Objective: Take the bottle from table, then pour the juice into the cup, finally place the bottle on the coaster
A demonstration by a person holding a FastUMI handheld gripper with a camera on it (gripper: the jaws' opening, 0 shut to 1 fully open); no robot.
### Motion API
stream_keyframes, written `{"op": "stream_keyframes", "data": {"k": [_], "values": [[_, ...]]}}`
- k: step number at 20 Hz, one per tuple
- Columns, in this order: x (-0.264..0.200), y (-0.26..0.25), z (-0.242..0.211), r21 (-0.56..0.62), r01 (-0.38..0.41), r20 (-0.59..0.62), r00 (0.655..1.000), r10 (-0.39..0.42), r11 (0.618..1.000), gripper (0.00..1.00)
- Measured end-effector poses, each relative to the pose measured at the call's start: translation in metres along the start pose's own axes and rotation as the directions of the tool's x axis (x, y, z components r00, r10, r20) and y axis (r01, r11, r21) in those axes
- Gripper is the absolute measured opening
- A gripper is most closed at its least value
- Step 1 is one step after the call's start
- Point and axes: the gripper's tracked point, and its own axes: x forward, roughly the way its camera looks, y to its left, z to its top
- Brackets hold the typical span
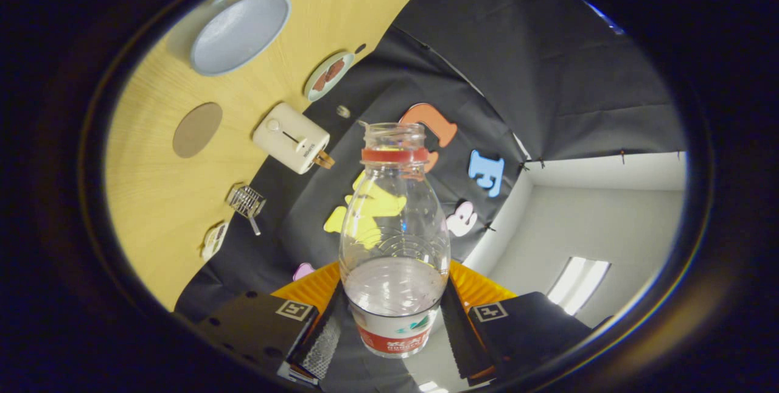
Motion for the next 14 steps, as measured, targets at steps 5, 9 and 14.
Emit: {"op": "stream_keyframes", "data": {"k": [5,9,14], "values": [[-0.003,0.003,0.002,0.036,-0.01,-0.008,1.0,0.01,0.999,0.8],[-0.004,0.011,0.002,0.124,-0.055,-0.022,0.998,0.058,0.991,0.8],[-0.008,0.034,0.019,0.317,-0.167,-0.033,0.982,0.187,0.934,0.81]]}}
